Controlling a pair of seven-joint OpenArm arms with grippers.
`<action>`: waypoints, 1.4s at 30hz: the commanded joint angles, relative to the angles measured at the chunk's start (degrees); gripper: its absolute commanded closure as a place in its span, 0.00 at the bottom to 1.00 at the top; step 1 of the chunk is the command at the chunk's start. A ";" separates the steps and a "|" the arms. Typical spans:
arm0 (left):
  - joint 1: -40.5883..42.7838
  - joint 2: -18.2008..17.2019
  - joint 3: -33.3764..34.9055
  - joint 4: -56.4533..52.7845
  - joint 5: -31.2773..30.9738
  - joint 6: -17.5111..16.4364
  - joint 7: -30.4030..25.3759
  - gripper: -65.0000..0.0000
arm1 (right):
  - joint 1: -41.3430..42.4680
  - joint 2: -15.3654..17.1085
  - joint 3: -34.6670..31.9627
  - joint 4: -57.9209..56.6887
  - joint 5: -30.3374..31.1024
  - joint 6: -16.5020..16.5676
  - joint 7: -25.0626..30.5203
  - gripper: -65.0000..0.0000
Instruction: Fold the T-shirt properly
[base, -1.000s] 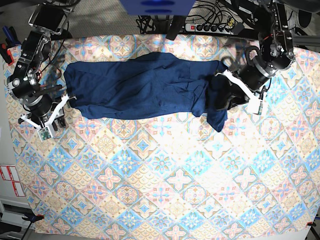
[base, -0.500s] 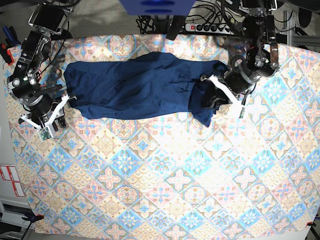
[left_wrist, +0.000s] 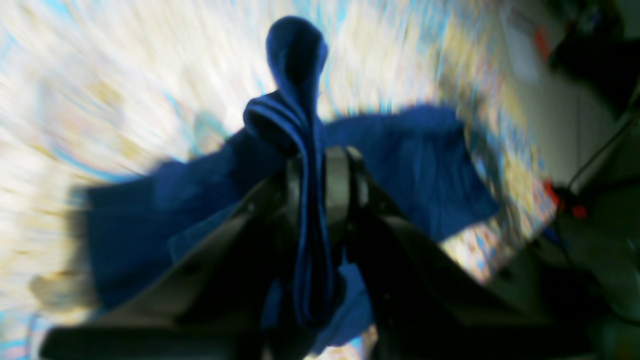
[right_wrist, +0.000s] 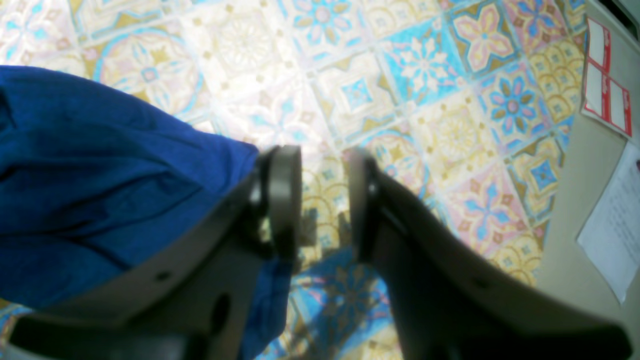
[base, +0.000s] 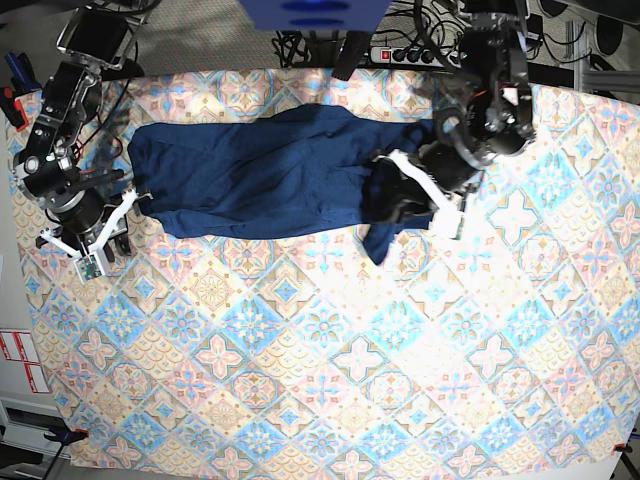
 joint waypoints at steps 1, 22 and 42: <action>0.79 -1.72 -1.72 2.55 -0.29 -0.15 -0.74 1.00 | 0.66 0.82 0.35 1.26 0.62 -0.07 1.25 0.76; 7.03 -6.55 -24.84 5.63 -0.20 -0.59 -0.74 1.00 | 0.57 0.82 0.43 1.17 0.62 -0.07 1.25 0.76; 5.10 -3.91 -24.93 0.53 5.43 -0.51 -7.68 1.00 | -0.66 0.82 0.43 1.34 0.62 -0.07 1.25 0.76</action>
